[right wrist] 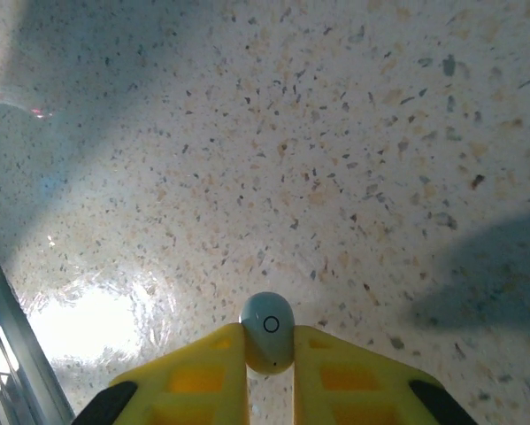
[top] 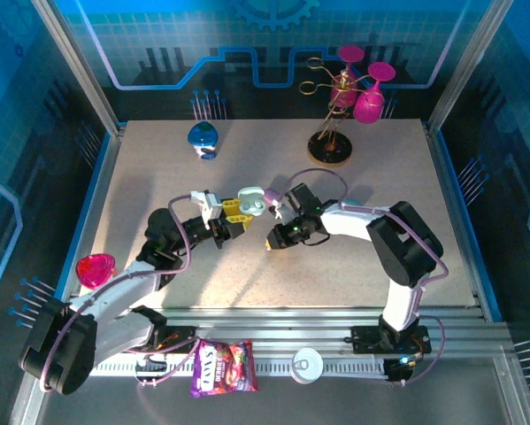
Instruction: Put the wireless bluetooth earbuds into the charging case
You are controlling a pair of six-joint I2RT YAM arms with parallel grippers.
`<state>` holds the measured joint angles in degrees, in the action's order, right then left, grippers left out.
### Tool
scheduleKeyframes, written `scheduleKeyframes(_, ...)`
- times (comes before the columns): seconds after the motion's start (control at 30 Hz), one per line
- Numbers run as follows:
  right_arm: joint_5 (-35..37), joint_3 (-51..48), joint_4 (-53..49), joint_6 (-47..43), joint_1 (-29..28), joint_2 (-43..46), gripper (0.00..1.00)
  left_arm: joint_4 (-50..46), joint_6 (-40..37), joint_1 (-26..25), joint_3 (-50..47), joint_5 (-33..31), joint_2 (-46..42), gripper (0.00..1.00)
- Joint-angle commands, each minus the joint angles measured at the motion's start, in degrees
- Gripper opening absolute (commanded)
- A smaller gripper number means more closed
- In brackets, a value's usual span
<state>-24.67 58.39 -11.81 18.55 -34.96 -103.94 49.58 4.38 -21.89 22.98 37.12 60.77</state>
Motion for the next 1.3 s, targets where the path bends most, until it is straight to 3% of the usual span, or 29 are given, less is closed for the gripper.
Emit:
scheduleKeyframes(0.0, 3.2, -1.7, -0.8, 0.9, 0.1, 5.3, 0.15, 2.6, -1.2, 0.4, -1.5, -1.9, 0.5, 0.28)
scheduleKeyframes(0.27, 11.1, -3.2, -5.1, 1.8, 0.3, 18.3, 0.16, 6.7, -3.8, 0.4, -3.3, -10.2, 5.4, 0.28)
scheduleKeyframes(0.6, 17.8, 4.8, -12.3, 0.8, -3.8, 28.9, 0.15, 9.8, -3.8, 0.4, -3.1, -11.5, 11.1, 0.27)
scheduleKeyframes(1.0, 20.5, 20.3, -14.0, -4.3, -9.9, 21.7, 0.15, 10.1, -4.2, 0.3, -3.2, -11.4, 11.7, 0.27)
scheduleKeyframes(1.27, 20.5, 24.9, -15.3, -5.7, -11.6, 17.1, 0.16, 9.1, -4.2, 0.3, -3.3, -11.2, 9.9, 0.27)
